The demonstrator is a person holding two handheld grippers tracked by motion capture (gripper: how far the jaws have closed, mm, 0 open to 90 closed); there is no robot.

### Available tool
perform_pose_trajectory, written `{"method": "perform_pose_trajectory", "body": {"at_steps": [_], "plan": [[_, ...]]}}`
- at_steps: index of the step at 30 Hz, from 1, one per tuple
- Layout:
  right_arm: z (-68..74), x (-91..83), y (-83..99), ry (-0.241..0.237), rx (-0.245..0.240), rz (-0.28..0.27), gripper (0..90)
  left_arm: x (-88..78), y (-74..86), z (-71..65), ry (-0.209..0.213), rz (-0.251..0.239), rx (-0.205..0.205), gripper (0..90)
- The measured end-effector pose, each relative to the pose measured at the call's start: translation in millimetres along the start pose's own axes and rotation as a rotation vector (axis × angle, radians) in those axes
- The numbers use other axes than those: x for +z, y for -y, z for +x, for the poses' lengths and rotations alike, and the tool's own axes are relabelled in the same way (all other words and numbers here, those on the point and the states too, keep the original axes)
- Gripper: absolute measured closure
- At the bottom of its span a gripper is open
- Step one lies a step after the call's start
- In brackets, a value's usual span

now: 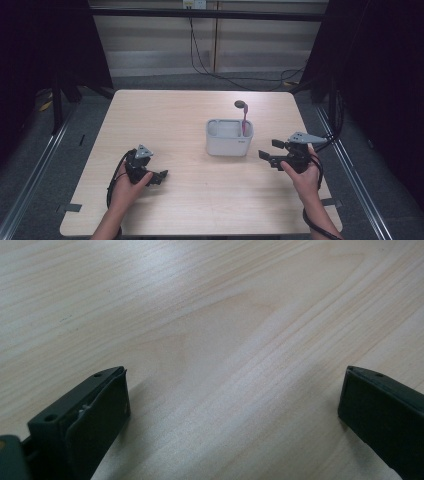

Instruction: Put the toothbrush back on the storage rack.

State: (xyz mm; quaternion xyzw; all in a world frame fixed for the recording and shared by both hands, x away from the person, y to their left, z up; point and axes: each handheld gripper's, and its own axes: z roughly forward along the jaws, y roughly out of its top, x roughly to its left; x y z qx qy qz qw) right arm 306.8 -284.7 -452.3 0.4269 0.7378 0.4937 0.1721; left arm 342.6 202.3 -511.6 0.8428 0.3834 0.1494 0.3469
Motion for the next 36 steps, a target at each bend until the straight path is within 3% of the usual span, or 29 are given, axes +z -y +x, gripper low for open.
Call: {"method": "perform_pose_trajectory", "body": {"at_steps": [10, 24, 36], "plan": [[-7.1, -1.3, 13.6, -0.025, 0.003, 0.042, 19.8, 0.0, 0.0, 0.0, 0.000, 0.000, -0.001, 0.0], [-16.4, -1.1, 29.4, 0.004, 0.008, 0.108, 19.8, 0.0, 0.0, 0.0, 0.000, 0.000, 0.000, 0.0], [-20.9, 1.9, 39.0, 0.029, -0.031, 0.168, 19.8, -0.1, 0.1, -0.4, 0.002, 0.001, -0.002, 0.0]]}}
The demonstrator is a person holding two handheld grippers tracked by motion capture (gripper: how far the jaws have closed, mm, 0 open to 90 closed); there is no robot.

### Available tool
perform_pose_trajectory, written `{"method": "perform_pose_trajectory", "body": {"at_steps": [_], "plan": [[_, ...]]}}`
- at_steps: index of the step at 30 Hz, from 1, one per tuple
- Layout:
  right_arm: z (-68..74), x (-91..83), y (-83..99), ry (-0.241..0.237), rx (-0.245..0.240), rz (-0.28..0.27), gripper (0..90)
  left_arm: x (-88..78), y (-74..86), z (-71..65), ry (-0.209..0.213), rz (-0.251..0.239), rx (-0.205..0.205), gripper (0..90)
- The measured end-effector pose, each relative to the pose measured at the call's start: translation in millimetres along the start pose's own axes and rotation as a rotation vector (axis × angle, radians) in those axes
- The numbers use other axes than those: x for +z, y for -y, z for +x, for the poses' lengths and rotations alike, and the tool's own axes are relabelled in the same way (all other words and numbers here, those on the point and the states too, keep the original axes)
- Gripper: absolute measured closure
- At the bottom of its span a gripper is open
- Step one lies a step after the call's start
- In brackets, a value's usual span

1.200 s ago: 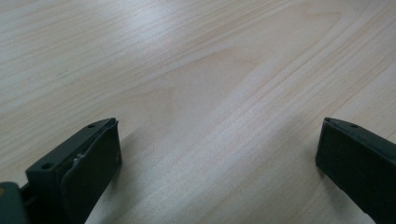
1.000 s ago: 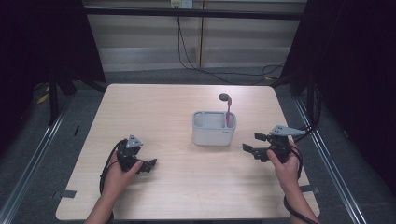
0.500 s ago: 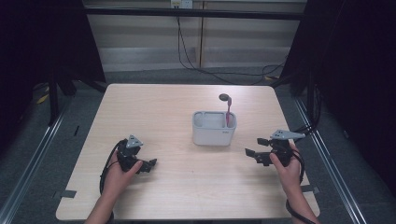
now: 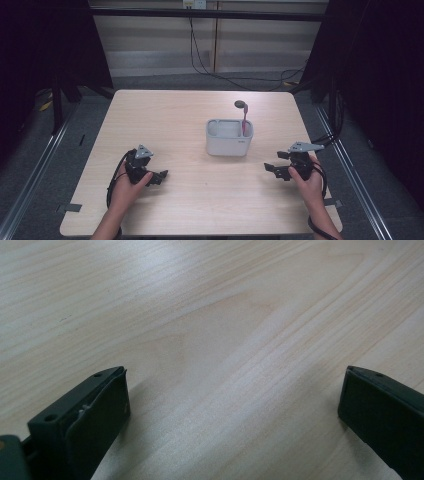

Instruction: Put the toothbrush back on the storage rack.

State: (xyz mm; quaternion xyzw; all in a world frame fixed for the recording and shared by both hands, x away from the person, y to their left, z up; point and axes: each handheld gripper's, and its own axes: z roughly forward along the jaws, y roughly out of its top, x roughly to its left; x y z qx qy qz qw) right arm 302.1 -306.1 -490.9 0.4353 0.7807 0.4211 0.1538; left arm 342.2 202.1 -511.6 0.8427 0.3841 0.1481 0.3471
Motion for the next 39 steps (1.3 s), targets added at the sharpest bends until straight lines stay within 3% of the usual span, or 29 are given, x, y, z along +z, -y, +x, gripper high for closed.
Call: {"method": "perform_pose_trajectory", "body": {"at_steps": [10, 17, 28, 39], "plan": [[-5.3, 1.6, 7.2, 0.029, 0.001, 0.038, 19.8, -0.1, 0.0, 0.0, 0.000, 0.001, 0.002, 0.0], [-7.6, 3.5, 11.7, 0.051, -0.025, 0.064, 19.8, -0.2, 0.0, -0.1, 0.000, 0.003, 0.000, 0.0], [-9.4, 3.0, 14.9, 0.048, -0.015, 0.065, 19.8, -0.1, 0.0, -0.1, 0.000, 0.001, 0.001, 0.0], [-9.6, 5.4, 19.5, 0.068, -0.038, 0.108, 19.7, -0.1, 0.1, -0.3, 0.002, 0.000, 0.000, 0.0]]}}
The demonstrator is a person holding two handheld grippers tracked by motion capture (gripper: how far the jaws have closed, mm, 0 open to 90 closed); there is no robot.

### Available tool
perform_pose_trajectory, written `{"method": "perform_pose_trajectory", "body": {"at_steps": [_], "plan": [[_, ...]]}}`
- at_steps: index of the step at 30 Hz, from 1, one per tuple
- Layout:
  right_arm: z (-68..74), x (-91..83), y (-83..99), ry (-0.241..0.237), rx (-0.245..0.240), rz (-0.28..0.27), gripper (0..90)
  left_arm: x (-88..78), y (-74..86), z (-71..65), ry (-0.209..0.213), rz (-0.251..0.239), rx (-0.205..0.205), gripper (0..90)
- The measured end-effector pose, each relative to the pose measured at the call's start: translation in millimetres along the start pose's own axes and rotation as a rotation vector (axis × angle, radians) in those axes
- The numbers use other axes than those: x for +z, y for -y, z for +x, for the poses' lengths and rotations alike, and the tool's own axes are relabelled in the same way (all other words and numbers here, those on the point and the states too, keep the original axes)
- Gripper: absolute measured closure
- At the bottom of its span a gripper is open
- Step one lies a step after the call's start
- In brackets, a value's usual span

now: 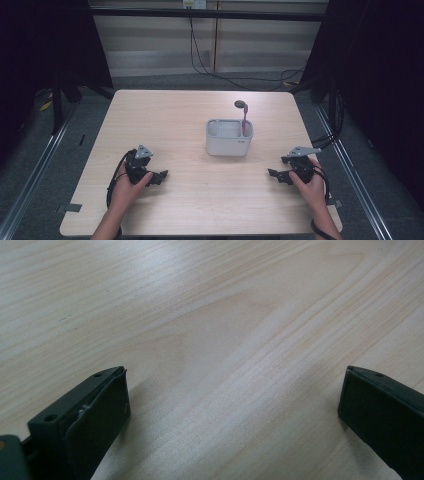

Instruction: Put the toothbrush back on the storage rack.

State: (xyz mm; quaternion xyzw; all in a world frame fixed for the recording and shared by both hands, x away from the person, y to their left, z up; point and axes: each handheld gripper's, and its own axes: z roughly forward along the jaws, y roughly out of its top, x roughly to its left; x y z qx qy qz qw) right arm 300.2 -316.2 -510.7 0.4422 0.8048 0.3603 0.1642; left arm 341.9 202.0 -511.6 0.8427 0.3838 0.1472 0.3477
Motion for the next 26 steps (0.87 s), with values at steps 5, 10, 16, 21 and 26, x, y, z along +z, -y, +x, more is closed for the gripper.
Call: {"method": "perform_pose_trajectory", "body": {"at_steps": [5, 10, 16, 21, 26], "plan": [[0.3, 0.7, 0.3, 0.002, -0.010, -0.004, 18.6, 0.0, 0.0, 0.0, 0.000, 0.000, 0.001, 0.0], [2.3, 1.5, 0.8, 0.014, -0.025, 0.003, 17.7, 0.0, 0.1, -0.1, 0.000, -0.001, 0.000, 0.0], [2.1, 1.7, 0.8, 0.018, -0.022, 0.003, 16.8, -0.1, 0.0, 0.0, -0.002, 0.001, 0.004, 0.0], [1.8, 2.0, 0.7, 0.023, -0.016, 0.004, 16.2, -0.2, 0.0, 0.0, -0.002, 0.002, 0.005, 0.0], [0.9, 2.4, 0.4, 0.020, -0.017, 0.009, 14.4, -0.1, 0.1, -0.1, -0.002, 0.001, 0.004, 0.0]]}}
